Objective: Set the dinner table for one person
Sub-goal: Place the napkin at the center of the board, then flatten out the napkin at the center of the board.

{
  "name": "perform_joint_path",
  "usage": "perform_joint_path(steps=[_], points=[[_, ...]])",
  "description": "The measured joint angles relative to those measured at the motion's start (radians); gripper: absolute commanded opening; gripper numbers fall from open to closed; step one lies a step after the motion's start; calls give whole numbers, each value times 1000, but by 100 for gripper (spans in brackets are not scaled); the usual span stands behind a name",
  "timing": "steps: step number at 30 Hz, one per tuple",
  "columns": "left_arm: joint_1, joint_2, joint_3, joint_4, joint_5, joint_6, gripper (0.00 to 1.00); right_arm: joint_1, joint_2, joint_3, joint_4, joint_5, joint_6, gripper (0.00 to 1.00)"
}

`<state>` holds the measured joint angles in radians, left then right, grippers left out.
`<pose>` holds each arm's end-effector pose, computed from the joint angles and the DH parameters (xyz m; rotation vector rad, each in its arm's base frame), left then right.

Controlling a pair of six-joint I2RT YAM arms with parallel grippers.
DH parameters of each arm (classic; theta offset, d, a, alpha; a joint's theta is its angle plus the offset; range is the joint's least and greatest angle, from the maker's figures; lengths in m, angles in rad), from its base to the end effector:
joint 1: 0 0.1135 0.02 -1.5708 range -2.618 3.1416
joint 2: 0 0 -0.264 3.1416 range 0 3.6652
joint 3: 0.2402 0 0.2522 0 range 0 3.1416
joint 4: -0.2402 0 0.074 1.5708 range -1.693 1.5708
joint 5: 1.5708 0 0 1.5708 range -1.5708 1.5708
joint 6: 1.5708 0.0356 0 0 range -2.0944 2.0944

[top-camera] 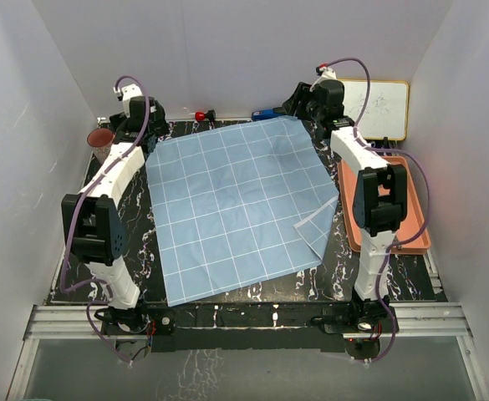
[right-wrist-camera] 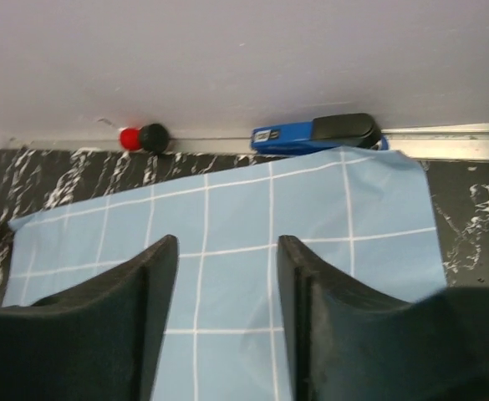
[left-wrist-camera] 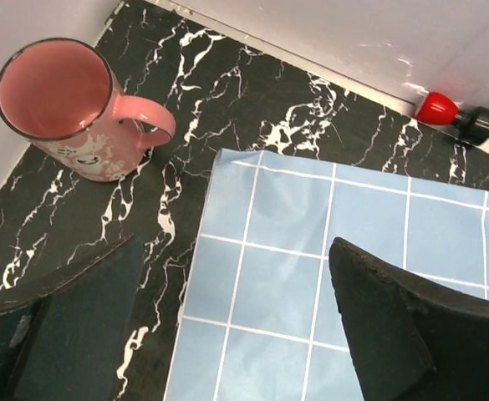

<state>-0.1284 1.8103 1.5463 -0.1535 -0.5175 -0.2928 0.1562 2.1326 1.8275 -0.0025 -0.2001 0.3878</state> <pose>0.4294 -0.0377 0.3214 -0.4845 1.8765 0.2347 0.5087 0.0873 0.2876 0.0812 1.9089 0.5588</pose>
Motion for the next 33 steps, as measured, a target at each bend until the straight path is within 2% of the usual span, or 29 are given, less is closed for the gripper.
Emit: perform_joint_path(steps=[1,3,7,8,9,15,19,33], points=[[-4,-16,-15,-1,11,-8,84,0,-18,-14,-7,-16,0,38],[-10,-31,-39,-9,32,-24,69,0,-69,-61,-26,-62,3,28],[-42,-32,-96,-24,63,-62,20,1,-134,-145,-72,-122,-2,5],[-58,-32,-118,-33,65,-72,9,1,-145,-167,-90,-131,-5,0],[-77,-32,-142,-41,67,-81,0,1,-154,-192,-105,-140,-10,0],[-190,-32,-240,-90,87,-138,0,2,-174,-358,-183,-131,-44,0],[-236,-31,-252,-108,89,-160,0,3,-176,-426,-238,-81,-72,0],[-240,82,-275,-114,55,-218,0,6,-225,-533,-270,15,-105,0]])
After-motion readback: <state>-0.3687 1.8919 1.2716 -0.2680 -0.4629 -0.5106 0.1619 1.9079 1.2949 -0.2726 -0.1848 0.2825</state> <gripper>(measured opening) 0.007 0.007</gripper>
